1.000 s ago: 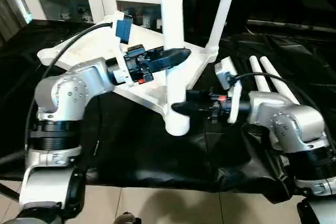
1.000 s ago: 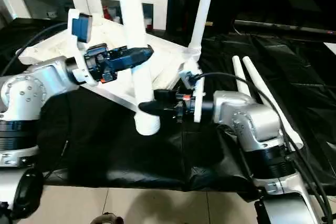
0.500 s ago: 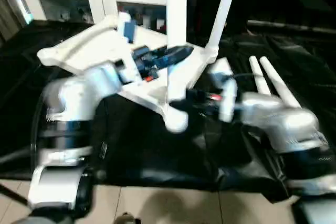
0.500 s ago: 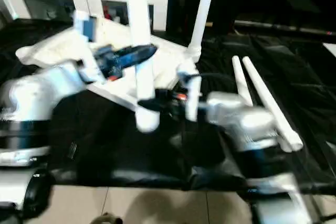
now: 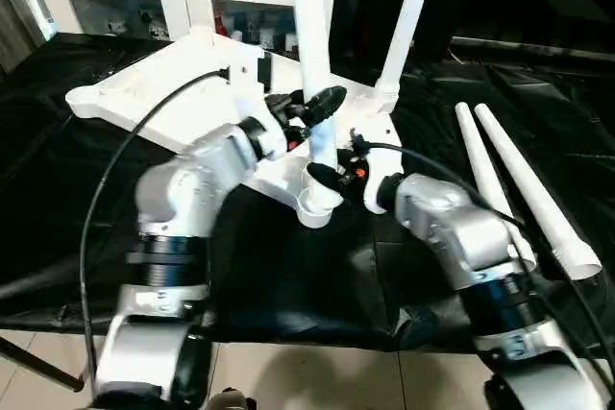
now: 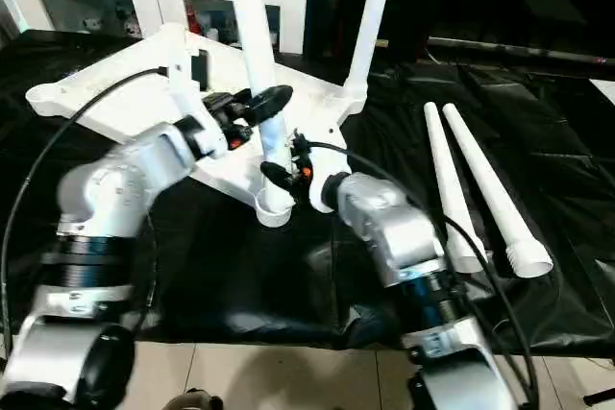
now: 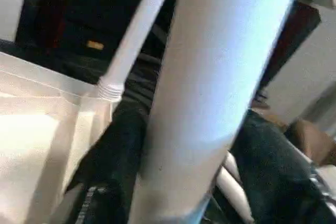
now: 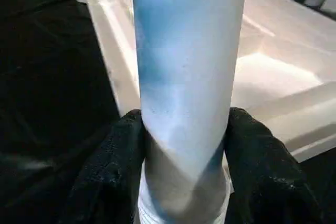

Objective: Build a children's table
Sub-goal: Pick table leg

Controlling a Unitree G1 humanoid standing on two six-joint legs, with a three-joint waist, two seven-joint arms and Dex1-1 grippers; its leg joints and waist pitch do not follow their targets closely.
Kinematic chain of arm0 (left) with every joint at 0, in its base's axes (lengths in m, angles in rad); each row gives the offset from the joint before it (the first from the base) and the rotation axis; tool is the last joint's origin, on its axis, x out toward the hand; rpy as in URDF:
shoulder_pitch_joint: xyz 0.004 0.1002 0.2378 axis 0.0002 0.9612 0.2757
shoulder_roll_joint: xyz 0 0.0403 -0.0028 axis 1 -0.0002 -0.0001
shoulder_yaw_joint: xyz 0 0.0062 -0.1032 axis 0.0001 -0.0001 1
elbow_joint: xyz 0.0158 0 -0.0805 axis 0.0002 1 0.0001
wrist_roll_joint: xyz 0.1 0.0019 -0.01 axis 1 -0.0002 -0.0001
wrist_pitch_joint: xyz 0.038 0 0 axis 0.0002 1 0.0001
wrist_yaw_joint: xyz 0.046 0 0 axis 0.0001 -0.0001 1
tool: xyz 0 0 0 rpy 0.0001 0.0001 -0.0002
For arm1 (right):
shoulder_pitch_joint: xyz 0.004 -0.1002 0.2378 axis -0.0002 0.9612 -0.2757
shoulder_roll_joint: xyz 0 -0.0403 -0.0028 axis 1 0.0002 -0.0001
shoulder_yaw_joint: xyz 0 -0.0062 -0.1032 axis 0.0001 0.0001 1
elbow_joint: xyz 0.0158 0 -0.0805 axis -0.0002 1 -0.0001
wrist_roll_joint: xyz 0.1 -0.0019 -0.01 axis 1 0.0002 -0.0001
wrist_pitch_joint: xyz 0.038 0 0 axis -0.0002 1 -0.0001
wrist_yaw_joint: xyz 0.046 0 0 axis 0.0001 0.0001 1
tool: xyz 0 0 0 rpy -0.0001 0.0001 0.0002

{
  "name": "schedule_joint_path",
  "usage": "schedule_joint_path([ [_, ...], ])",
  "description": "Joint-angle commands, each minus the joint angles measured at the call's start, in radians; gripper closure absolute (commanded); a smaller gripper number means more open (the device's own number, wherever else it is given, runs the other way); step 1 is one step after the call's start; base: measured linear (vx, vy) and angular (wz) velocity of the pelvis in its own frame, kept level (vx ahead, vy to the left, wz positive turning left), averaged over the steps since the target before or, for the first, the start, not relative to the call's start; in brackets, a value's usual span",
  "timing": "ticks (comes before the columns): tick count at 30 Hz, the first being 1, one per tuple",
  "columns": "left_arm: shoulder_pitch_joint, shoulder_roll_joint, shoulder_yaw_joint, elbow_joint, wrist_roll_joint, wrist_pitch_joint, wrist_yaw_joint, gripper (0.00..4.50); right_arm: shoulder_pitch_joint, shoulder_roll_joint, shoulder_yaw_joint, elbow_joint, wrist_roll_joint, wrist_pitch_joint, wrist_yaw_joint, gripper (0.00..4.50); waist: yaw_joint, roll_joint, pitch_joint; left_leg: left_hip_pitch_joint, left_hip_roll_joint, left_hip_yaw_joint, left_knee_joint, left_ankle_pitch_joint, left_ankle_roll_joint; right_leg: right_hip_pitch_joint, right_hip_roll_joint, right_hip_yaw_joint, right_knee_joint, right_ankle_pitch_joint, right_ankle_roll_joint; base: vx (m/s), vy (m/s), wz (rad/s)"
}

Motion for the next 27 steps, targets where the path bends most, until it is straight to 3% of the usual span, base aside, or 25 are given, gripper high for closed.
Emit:
schedule_joint_path([
  [1,0.000,-0.017,-0.003,-0.002,0.010,-0.012,0.031,1.98,-0.021,0.009,0.004,-0.004,-0.017,-0.016,-0.012,2.60,-0.002,-0.003,-0.080,0.026,0.046,-0.025,-0.066,-0.155,-0.031,0.049,-0.080,0.046,-0.074,-0.158,-0.150,0.000,0.000,0.00],
  [11,-0.003,-0.017,0.005,0.014,0.022,-0.052,0.051,2.51,-0.029,0.013,0.001,-0.006,-0.029,-0.045,-0.003,2.60,-0.003,-0.004,-0.081,0.026,0.046,-0.024,-0.065,-0.149,-0.025,0.048,-0.078,0.046,-0.073,-0.138,-0.149,0.000,0.000,0.00],
  [13,-0.005,-0.012,0.006,0.010,0.012,-0.051,0.034,2.52,-0.024,0.018,-0.012,-0.027,0.013,-0.045,0.047,2.60,-0.003,-0.003,-0.081,0.027,0.046,-0.025,-0.065,-0.153,-0.026,0.049,-0.078,0.046,-0.072,-0.138,-0.150,0.000,0.000,0.00],
  [16,-0.009,-0.003,0.009,0.006,0.001,-0.043,0.012,2.55,-0.025,0.020,-0.038,-0.038,0.049,-0.021,0.068,1.88,-0.004,-0.003,-0.081,0.026,0.046,-0.024,-0.065,-0.149,-0.016,0.050,-0.079,0.046,-0.072,-0.127,-0.156,0.000,0.000,0.00],
  [21,-0.015,0.081,-0.036,-0.018,-0.048,0.036,-0.146,2.60,-0.048,-0.079,-0.101,-0.063,0.156,0.092,0.219,1.43,0.001,0.001,-0.081,0.029,0.045,-0.023,-0.063,-0.144,-0.007,0.049,-0.076,0.046,-0.070,-0.132,-0.163,0.000,0.000,0.00],
  [24,-0.015,0.143,-0.067,-0.061,-0.111,0.109,-0.283,2.62,-0.045,-0.161,-0.116,-0.095,0.243,0.183,0.364,1.40,0.005,0.000,-0.082,0.030,0.046,-0.024,-0.063,-0.140,-0.005,0.053,-0.077,0.045,-0.066,-0.121,-0.174,0.000,0.000,0.00],
  [27,-0.024,0.163,-0.058,-0.085,-0.166,0.146,-0.343,2.62,-0.037,-0.199,-0.122,-0.117,0.285,0.223,0.429,1.40,0.004,-0.002,-0.080,0.027,0.044,-0.021,-0.061,-0.136,-0.005,0.054,-0.078,0.044,-0.067,-0.117,-0.193,0.000,0.000,0.00],
])
